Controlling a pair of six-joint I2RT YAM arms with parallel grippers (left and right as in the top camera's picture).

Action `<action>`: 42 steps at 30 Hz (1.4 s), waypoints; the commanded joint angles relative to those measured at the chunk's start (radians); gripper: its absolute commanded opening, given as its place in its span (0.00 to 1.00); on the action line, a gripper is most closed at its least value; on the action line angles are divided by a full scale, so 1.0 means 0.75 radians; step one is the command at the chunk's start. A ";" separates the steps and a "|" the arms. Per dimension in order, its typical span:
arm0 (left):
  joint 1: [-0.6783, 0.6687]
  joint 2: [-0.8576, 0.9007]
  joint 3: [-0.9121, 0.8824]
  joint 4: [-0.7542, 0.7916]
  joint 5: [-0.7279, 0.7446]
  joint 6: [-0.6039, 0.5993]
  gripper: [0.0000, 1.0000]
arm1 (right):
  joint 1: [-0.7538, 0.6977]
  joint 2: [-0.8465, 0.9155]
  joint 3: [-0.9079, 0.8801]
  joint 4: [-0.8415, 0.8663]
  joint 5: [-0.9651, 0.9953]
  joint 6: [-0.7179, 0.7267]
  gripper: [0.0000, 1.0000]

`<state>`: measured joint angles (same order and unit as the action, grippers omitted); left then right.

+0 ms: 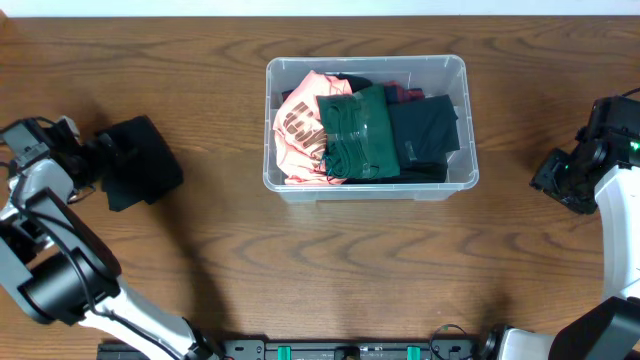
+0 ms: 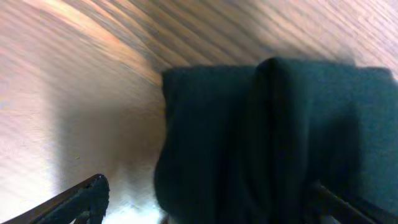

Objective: Pack container
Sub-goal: 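Move the left gripper to the black folded cloth and grasp it, then carry the black cloth into the bin's right side and release it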

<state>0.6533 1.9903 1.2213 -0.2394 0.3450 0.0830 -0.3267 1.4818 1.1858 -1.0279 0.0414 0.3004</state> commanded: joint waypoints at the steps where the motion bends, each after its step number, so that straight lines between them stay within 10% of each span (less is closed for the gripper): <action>1: -0.003 0.075 -0.007 -0.012 0.139 0.039 0.98 | 0.001 -0.006 -0.005 -0.001 0.004 -0.003 0.49; 8: -0.051 0.095 -0.007 -0.080 0.332 0.039 0.93 | 0.001 -0.006 -0.005 -0.002 0.005 -0.003 0.49; 15: -0.064 0.088 -0.007 -0.203 0.453 0.032 0.44 | 0.001 -0.006 -0.005 -0.004 0.005 -0.003 0.49; 21: -0.064 -0.003 -0.007 -0.228 0.610 -0.017 0.21 | 0.001 -0.006 -0.005 -0.007 0.004 -0.003 0.49; 32: -0.254 -0.538 0.019 -0.232 0.672 -0.183 0.06 | 0.001 -0.006 -0.005 -0.005 0.004 -0.003 0.49; 42: -0.935 -0.898 0.029 -0.168 0.479 -0.281 0.06 | 0.001 -0.006 -0.005 -0.007 0.004 -0.003 0.49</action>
<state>0.0692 1.3434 1.2125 -0.3843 0.7742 -0.0814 -0.3267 1.4818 1.1854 -1.0313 0.0410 0.3004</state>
